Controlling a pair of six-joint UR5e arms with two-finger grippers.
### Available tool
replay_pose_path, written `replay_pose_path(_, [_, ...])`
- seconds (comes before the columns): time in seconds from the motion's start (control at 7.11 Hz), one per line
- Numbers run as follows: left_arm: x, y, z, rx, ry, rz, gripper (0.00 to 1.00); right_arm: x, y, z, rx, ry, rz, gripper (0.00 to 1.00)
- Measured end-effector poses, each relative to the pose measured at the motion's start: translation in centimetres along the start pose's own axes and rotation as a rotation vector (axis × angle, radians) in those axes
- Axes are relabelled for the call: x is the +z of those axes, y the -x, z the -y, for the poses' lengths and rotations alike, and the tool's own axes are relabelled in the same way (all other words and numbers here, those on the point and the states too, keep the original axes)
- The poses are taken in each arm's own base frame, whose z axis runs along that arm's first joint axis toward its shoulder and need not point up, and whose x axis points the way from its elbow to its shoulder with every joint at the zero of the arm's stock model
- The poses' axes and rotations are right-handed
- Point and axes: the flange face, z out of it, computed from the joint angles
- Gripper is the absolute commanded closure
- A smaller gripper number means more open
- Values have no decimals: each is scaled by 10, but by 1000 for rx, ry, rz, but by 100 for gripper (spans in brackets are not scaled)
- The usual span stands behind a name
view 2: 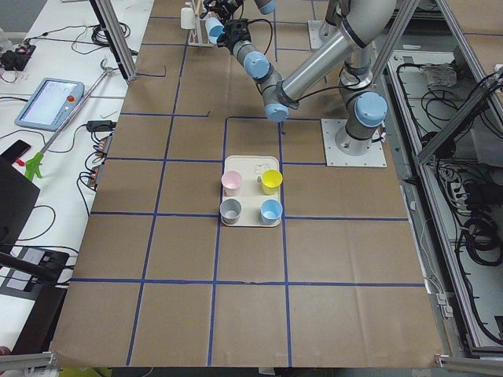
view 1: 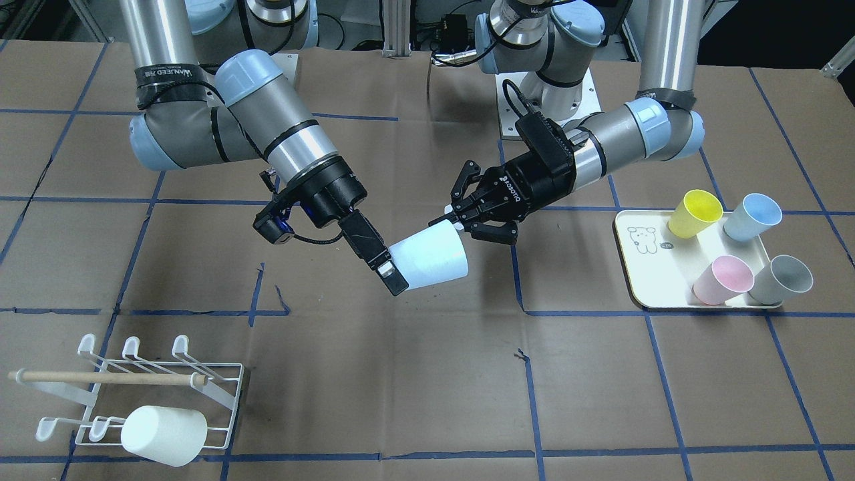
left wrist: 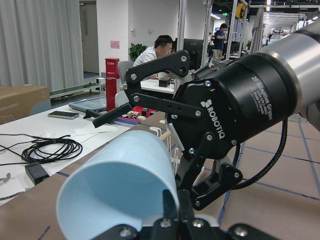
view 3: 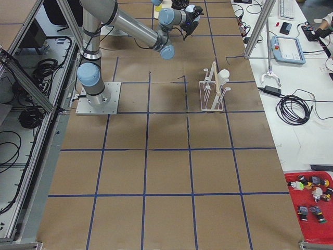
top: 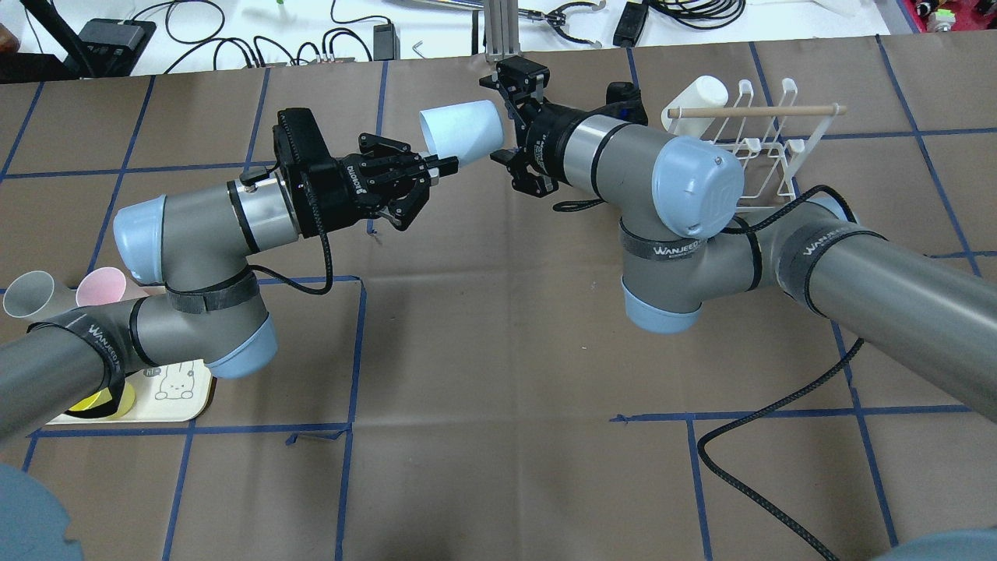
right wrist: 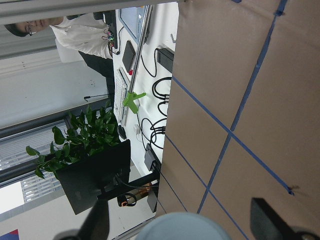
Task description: Transfer IKEA cup to right arm and place on rack
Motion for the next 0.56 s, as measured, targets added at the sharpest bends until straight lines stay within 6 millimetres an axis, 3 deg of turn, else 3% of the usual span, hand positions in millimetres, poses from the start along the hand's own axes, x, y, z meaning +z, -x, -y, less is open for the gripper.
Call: replay_pose_path(0.56, [0, 0, 1, -4, 0, 2, 93, 2, 1, -20, -15, 29, 2, 1])
